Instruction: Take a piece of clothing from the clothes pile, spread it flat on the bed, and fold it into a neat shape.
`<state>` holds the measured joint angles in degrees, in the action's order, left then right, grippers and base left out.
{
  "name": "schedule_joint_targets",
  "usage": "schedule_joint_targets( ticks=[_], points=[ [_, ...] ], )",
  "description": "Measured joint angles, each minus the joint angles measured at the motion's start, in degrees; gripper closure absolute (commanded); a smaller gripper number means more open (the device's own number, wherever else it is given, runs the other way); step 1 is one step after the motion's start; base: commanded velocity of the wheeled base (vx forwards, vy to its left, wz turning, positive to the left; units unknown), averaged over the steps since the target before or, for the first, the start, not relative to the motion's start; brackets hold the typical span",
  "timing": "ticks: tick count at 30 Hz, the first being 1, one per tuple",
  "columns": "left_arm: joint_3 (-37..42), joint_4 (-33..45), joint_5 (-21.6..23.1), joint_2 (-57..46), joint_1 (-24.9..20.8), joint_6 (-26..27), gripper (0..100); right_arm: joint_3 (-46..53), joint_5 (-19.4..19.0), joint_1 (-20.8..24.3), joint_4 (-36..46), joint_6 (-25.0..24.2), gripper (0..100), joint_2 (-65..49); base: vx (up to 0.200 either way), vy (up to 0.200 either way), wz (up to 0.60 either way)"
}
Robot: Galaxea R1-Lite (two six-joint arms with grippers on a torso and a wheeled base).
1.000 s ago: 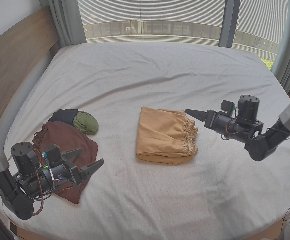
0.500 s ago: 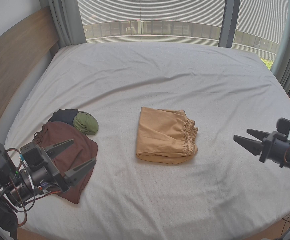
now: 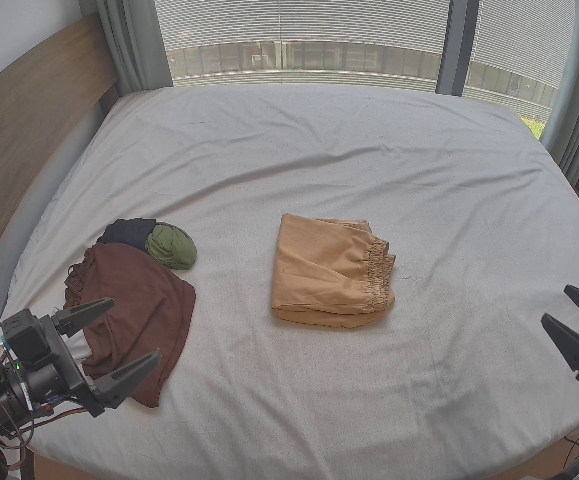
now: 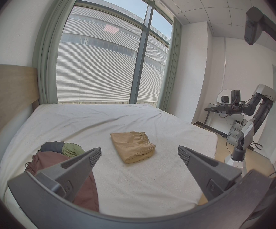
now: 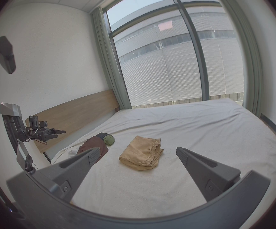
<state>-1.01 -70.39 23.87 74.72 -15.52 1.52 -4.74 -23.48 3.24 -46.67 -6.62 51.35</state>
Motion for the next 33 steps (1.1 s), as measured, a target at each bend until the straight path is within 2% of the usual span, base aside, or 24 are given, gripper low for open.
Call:
schedule_joint_targets(
  ticks=[6,16,22,26,27,29,33],
  points=[
    [0.0,9.0,0.0,-9.4,1.7,1.0,0,2.4,0.1,-1.3,6.5,0.0,0,-11.8,0.000,0.000,0.00],
    [0.0,33.3,0.0,-32.5,3.0,1.7,0,3.6,0.2,-2.0,23.0,-0.4,0,-33.4,0.000,0.000,0.00],
    [0.0,48.6,-0.7,-48.7,3.3,1.5,0,3.7,0.7,-2.5,31.5,-0.5,0,-42.7,0.000,0.000,0.00],
    [0.0,58.4,-2.1,-58.9,3.9,1.1,0,3.7,4.9,-2.7,37.0,-0.1,0,-46.7,0.000,0.000,0.00],
    [0.0,59.5,-2.4,-60.3,4.0,1.0,0,3.7,6.1,-2.8,37.7,0.1,0,-47.2,0.000,0.000,0.00],
    [0.0,61.0,-3.5,-64.0,4.5,0.6,0,3.7,11.0,-2.9,39.5,0.5,0,-48.6,0.000,0.000,0.00],
    [0.0,60.3,-5.8,-67.1,5.8,0.1,0,3.7,17.2,-3.0,41.1,1.1,0,-49.7,0.000,0.000,0.00]
  ],
)
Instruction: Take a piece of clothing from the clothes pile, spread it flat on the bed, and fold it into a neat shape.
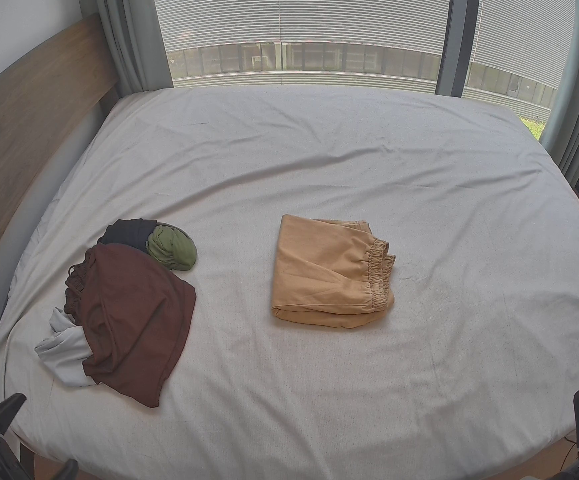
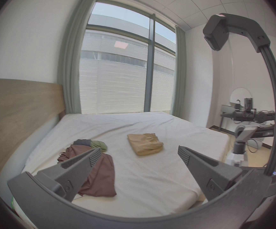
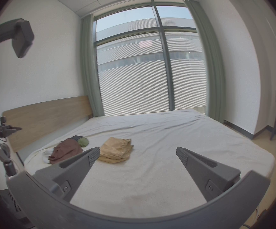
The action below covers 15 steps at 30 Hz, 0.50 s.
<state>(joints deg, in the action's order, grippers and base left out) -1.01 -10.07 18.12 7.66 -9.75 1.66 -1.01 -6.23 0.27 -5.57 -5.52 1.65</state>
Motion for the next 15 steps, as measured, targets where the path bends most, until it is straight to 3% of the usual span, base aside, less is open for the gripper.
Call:
schedule_joint_targets(
  ticks=[3,9,15],
  points=[
    [0.0,-0.4,-2.2,-1.4,1.9,-0.2,0,0.0,2.2,-0.1,1.0,0.2,0,-0.5,0.000,0.000,0.00],
    [0.0,-0.1,-2.7,-2.9,6.0,0.3,0,0.0,2.6,-0.1,1.1,0.3,0,-0.9,0.000,0.000,0.00],
    [0.0,6.0,-2.8,-5.5,9.0,1.1,0,0.0,2.6,-0.1,1.1,0.3,0,-1.0,0.000,0.000,0.00]
  ],
)
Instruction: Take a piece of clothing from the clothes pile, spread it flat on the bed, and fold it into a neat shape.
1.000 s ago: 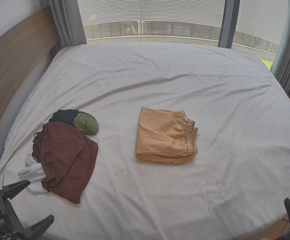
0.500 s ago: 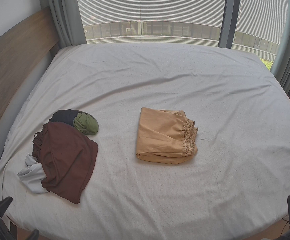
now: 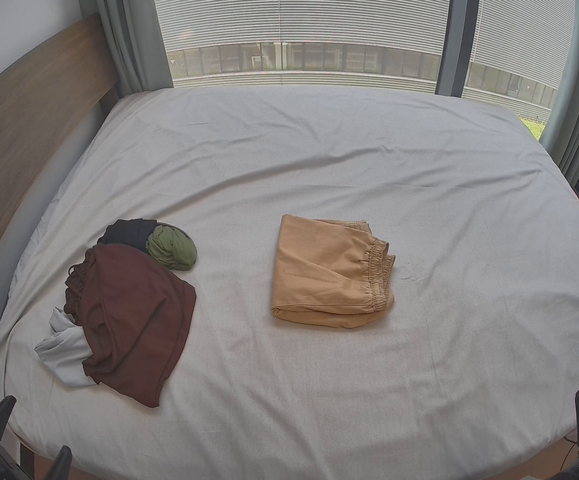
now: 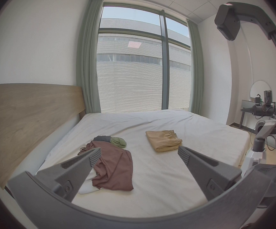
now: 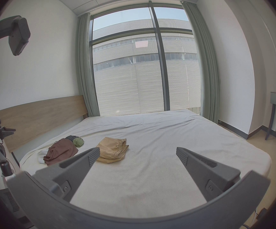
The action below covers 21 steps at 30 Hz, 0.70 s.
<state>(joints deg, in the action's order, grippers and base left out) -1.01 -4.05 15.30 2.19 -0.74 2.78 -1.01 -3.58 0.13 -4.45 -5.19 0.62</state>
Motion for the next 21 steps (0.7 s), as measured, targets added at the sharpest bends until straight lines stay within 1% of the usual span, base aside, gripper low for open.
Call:
schedule_joint_targets(
  ticks=[4,6,9,12,18,21],
  points=[
    [0.0,0.1,-2.0,-0.8,0.6,0.0,0,0.0,0.6,-0.1,0.0,0.0,0,0.0,0.000,0.000,0.00],
    [0.0,0.1,-4.9,-1.1,0.8,0.1,0,0.0,1.7,-0.1,0.0,0.0,0,0.0,0.000,0.000,0.00],
    [0.0,0.1,-7.6,-1.2,0.9,0.4,0,0.0,2.9,-0.1,0.0,-0.1,0,0.0,0.000,0.000,0.00],
    [0.0,0.1,-8.5,-1.3,0.9,0.6,0,0.0,4.2,-0.1,-0.1,-0.1,0,0.0,0.000,0.000,0.00],
    [0.0,0.1,-9.8,-1.3,1.0,0.7,0,0.0,4.4,-0.1,-0.1,-0.2,0,0.0,0.000,0.000,0.00],
    [0.0,0.4,-11.4,-1.3,1.0,0.7,0,0.0,4.8,-0.1,-0.1,0.1,0,0.0,0.000,0.000,0.00]
  ],
)
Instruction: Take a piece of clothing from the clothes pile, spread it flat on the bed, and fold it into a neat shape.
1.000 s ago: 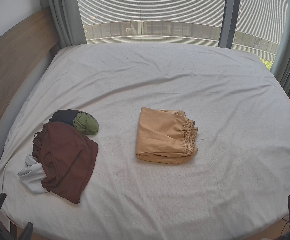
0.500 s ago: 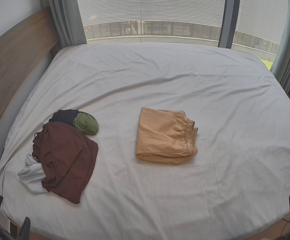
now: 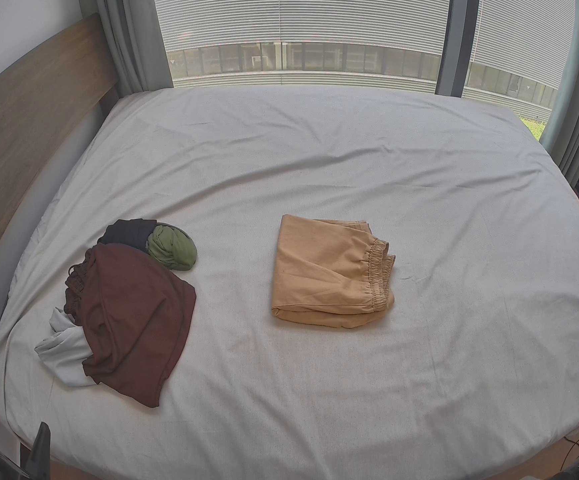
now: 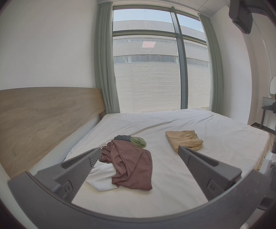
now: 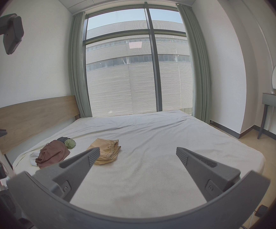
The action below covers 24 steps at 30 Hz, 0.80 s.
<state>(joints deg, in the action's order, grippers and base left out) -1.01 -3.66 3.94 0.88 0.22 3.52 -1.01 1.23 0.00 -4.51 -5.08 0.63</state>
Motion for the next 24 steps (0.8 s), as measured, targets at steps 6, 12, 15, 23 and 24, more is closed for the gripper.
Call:
schedule_joint_targets(
  ticks=[6,12,15,23,24],
  points=[
    [0.0,0.4,-1.4,0.0,0.0,-0.5,0,0.0,2.0,0.0,0.2,2.9,0,0.0,0.000,0.000,0.00],
    [0.0,0.4,-2.6,0.0,0.0,-0.7,0,0.0,2.0,0.0,0.3,4.0,0,0.0,0.000,0.000,0.00],
    [0.0,0.5,-3.0,0.0,0.0,-0.8,0,0.0,-1.3,0.1,0.3,4.4,0,0.0,0.000,0.000,0.00],
    [0.0,0.4,-2.5,0.0,-0.1,-1.0,0,0.0,-0.4,0.1,0.2,1.1,0,0.1,0.000,0.000,0.00],
    [0.0,0.2,-2.4,0.0,-0.1,-0.8,0,0.0,0.1,0.1,0.1,0.9,0,0.1,0.000,0.000,0.00]
  ],
)
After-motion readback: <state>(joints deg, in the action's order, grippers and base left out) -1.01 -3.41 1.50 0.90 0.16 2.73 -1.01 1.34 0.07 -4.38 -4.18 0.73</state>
